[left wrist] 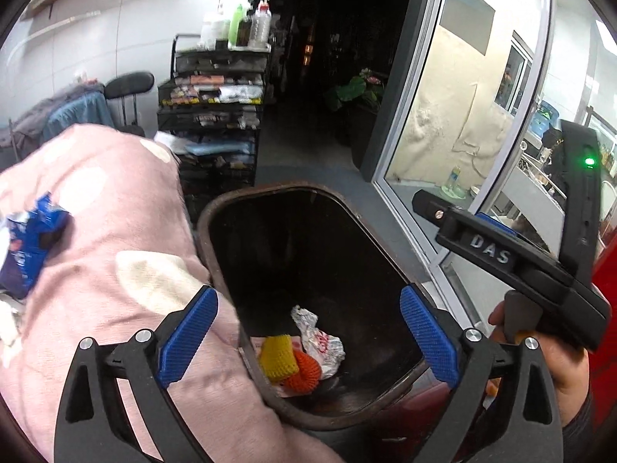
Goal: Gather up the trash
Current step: 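Carry both foam nets over the bin and release them from both grippers, then grasp the green carton with the left gripper while the right grasps the blue wrapper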
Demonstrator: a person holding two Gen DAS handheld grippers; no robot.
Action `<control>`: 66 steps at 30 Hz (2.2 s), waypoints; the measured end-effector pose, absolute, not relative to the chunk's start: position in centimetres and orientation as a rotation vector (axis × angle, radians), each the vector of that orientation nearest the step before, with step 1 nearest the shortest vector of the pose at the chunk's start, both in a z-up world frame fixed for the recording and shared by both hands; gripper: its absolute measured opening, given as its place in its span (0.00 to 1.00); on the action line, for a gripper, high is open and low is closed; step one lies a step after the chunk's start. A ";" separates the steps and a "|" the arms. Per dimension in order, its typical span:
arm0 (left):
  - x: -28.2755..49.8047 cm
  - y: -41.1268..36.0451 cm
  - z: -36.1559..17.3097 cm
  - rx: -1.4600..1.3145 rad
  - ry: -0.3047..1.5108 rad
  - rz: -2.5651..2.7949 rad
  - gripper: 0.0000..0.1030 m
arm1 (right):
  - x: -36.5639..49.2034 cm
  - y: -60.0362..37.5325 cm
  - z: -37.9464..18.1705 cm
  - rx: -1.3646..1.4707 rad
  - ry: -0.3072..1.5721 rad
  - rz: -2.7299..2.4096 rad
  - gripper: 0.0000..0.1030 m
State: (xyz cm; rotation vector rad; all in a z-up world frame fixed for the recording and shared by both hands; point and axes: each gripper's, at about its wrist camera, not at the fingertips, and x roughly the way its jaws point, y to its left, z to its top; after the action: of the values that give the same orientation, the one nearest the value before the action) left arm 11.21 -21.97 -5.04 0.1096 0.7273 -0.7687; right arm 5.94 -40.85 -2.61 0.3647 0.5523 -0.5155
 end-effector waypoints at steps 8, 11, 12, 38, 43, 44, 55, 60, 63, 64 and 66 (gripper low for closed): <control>10.3 -17.9 -3.0 0.051 0.647 -0.711 0.95 | 6.5 -39.2 -2.9 0.348 0.547 -0.414 0.94; 10.2 -16.2 -2.3 0.051 0.609 -0.664 0.95 | 6.9 -38.1 -2.9 0.337 0.550 -0.369 0.94; 10.1 -15.6 -2.1 0.051 0.599 -0.649 0.95 | 7.1 -37.7 -2.9 0.331 0.550 -0.353 0.94; 14.6 2.3 -2.8 -0.103 0.654 -0.269 0.93 | 16.6 -21.1 -1.7 0.182 0.688 0.141 0.94; 17.1 3.3 -2.6 -0.077 0.664 -0.250 0.91 | 19.1 -19.1 -1.9 0.176 0.749 0.205 0.94; 17.6 3.3 -2.7 -0.071 0.668 -0.248 0.90 | 19.8 -18.8 -2.0 0.177 0.766 0.217 0.94; 24.6 4.1 -3.6 -0.042 0.763 -0.185 0.83 | 26.2 -15.5 -3.6 0.214 0.918 0.300 0.84; 26.3 4.0 -4.0 -0.031 0.795 -0.185 0.66 | 27.7 -14.8 -4.2 0.216 0.945 0.291 0.72; 26.6 4.0 -4.4 -0.042 0.814 -0.190 0.48 | 28.3 -14.6 -4.6 0.223 0.969 0.309 0.47; 26.5 4.0 -4.5 -0.046 0.812 -0.189 0.48 | 28.3 -14.7 -4.7 0.223 0.971 0.312 0.43; 26.2 4.1 -4.4 -0.049 0.798 -0.188 0.48 | 28.1 -14.6 -4.8 0.231 0.966 0.329 0.33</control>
State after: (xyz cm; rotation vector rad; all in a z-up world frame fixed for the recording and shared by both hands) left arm 26.17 4.09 -4.43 -0.0490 0.7978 -0.1878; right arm 28.08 -14.60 -4.83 0.2309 0.9662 0.3291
